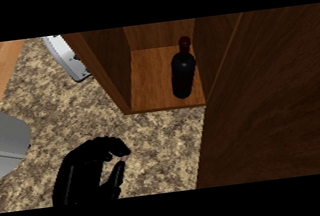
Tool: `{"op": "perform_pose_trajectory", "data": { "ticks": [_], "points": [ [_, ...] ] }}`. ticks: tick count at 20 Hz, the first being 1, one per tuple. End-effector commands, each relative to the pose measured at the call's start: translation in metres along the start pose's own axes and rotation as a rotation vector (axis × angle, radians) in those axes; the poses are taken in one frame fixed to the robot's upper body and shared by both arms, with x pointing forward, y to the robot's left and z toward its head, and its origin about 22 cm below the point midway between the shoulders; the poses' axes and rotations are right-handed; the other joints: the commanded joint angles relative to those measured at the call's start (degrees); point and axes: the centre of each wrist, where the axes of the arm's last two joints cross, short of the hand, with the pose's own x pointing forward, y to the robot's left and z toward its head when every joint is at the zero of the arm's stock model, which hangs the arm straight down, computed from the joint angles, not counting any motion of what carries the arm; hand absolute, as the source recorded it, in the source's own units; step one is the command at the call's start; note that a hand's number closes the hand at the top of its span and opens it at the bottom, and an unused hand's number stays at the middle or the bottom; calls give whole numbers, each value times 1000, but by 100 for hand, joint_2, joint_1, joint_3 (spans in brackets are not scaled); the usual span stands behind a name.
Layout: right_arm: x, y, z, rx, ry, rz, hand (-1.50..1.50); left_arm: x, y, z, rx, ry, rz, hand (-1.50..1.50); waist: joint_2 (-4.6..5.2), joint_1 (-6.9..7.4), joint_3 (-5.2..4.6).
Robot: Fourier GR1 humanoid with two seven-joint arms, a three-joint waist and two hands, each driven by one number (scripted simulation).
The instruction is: Pick up the wine, place it into the cabinet and close the cabinet
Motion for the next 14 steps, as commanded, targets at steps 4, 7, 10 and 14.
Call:
{"op": "perform_pose_trajectory", "data": {
  "ticks": [4,7,10,14],
  "points": [
    [20,31,4,166,-90,-108,150,37,47,29,19,-4,-15,150,1,18,-6],
    [31,43,0,236,-40,-136,150,55,52,43,44,-11,-27,150,-9,56,-9],
    [41,67,0,278,-66,-174,150,72,74,47,61,-31,-30,-150,-34,49,-17],
    [38,100,-19,339,-45,-189,150,84,75,66,96,-63,14,-150,-53,108,-18]
  ]
}}
